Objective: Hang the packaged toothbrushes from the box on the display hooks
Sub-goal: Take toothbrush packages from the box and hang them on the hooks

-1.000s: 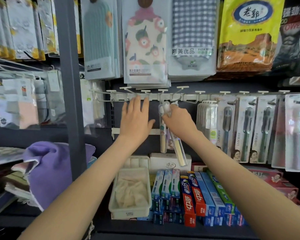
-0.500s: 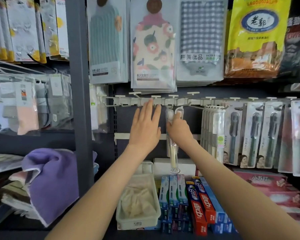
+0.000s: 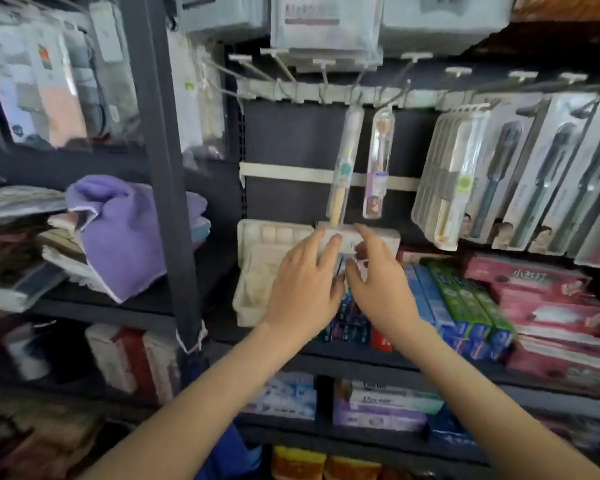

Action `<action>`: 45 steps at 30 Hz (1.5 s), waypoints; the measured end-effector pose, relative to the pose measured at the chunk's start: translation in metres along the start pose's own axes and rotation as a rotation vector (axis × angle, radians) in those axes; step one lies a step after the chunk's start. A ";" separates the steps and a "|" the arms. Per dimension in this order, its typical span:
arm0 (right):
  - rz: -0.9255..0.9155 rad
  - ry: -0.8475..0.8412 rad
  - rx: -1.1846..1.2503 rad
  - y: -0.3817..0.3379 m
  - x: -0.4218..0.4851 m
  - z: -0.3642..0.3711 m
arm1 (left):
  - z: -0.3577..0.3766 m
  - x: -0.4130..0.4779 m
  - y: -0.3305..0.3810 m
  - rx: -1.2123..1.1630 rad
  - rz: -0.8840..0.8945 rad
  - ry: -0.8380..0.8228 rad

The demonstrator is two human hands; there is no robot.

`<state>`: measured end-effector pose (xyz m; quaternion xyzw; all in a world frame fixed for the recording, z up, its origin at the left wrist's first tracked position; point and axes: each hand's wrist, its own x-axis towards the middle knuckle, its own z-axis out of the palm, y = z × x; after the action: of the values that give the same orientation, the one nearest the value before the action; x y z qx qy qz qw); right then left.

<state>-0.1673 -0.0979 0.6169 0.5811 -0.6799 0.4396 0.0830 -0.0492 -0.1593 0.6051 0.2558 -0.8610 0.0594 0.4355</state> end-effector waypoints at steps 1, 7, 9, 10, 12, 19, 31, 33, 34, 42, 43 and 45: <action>-0.003 -0.051 0.020 0.012 -0.027 0.001 | 0.009 -0.025 0.012 -0.022 -0.009 -0.035; 0.166 -0.366 0.132 0.102 -0.193 0.009 | 0.069 -0.189 0.083 -0.227 -0.312 -0.542; 0.264 -0.503 0.136 0.142 -0.262 0.025 | 0.101 -0.259 0.100 -0.195 -0.405 -0.733; 0.323 -0.582 0.141 0.160 -0.295 0.034 | 0.118 -0.295 0.104 -0.207 -0.478 -0.823; 0.458 -0.711 0.166 0.193 -0.363 0.055 | 0.148 -0.368 0.108 -0.241 -0.628 -1.010; 0.822 -1.066 0.125 0.281 -0.524 0.153 | 0.228 -0.533 0.083 -0.138 -0.750 -1.336; 0.426 -1.515 -0.081 0.397 -0.658 0.360 | 0.353 -0.677 0.027 -0.051 -0.655 -1.681; 0.248 -1.557 -0.188 0.397 -0.677 0.373 | 0.362 -0.694 0.027 -0.045 -0.666 -1.701; 0.173 -1.546 -0.244 0.397 -0.685 0.378 | 0.364 -0.701 0.028 -0.042 -0.673 -1.698; -0.013 -1.511 -0.376 0.397 -0.688 0.383 | 0.366 -0.720 0.028 -0.038 -0.725 -1.647; -0.038 -1.511 -0.386 0.396 -0.686 0.381 | 0.366 -0.720 0.028 -0.030 -0.733 -1.630; -0.025 -1.432 -0.381 0.399 -0.688 0.378 | 0.366 -0.718 0.029 -0.024 -0.749 -1.582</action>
<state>-0.1471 0.1088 -0.2384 0.7088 -0.6255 -0.1734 -0.2763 0.0248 0.0261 -0.1759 0.4835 -0.7703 -0.2916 -0.2963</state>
